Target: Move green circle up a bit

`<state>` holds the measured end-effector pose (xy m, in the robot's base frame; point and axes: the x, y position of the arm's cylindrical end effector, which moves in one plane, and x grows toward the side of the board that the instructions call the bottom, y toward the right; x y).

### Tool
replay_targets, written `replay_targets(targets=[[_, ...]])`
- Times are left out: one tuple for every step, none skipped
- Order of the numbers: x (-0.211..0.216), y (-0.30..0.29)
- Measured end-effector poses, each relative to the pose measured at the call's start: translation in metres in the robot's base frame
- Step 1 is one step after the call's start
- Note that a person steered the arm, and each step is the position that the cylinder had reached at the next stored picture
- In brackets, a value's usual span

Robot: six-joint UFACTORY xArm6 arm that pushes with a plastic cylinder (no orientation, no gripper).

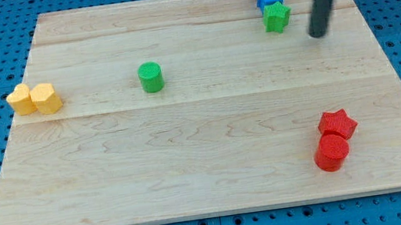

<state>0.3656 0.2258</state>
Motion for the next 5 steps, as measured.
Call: replay_targets(targets=[[0.058, -0.015], [0.126, -0.095], [0.141, -0.19], [0.122, -0.253], [0.076, -0.289]])
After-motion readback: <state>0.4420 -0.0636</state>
